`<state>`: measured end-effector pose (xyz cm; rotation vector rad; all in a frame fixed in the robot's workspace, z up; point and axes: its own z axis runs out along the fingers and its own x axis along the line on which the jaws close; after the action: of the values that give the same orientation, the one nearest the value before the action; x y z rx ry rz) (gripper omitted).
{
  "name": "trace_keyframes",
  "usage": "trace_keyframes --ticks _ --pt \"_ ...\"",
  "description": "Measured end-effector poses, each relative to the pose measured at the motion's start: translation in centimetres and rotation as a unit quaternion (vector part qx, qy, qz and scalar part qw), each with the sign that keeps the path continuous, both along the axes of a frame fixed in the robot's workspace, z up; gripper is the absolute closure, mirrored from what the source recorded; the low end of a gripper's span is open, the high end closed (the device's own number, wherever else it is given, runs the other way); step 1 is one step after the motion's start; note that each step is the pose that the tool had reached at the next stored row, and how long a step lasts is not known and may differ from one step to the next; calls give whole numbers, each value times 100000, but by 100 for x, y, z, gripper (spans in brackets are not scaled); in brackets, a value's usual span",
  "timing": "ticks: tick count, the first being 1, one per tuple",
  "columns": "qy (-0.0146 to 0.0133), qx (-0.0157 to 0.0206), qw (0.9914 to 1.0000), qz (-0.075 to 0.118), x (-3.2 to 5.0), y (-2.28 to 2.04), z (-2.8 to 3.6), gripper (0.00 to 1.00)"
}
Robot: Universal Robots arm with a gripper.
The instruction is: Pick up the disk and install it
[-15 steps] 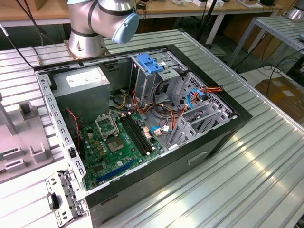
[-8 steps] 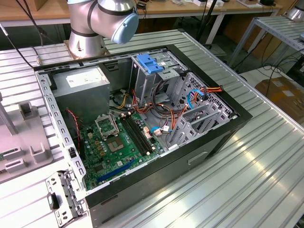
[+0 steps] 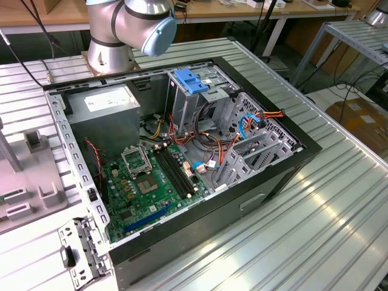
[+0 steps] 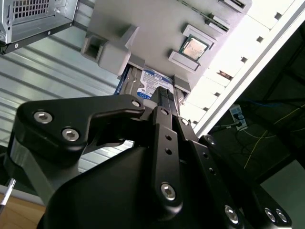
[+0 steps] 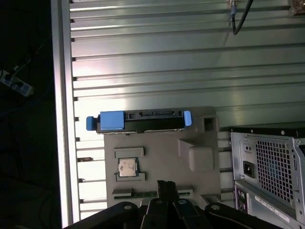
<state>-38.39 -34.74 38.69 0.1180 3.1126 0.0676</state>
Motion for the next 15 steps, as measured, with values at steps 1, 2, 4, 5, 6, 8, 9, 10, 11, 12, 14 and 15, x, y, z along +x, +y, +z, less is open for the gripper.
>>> trace_keyframes --ticks 1,2,4,5,6,8,9,10,11,12,14,15 --pt "-6 1 100000 1 0 0 0 89" --pt "-4 3 100000 1 0 0 0 89" --pt "-5 2 100000 -1 0 1 -1 89" --pt "-6 3 100000 0 0 1 -1 89" --pt "-5 3 100000 0 0 1 -1 89" --pt "-4 -1 100000 64 0 1 0 89" --pt "-5 2 100000 145 0 1 0 89" --pt "-3 0 100000 299 0 1 0 89" --pt "-4 1 99999 386 0 1 0 89" --pt "-6 1 99999 430 0 1 0 89" --pt "-7 3 99997 785 0 1 -1 89" --pt "-5 2 99989 1514 0 1 0 89"
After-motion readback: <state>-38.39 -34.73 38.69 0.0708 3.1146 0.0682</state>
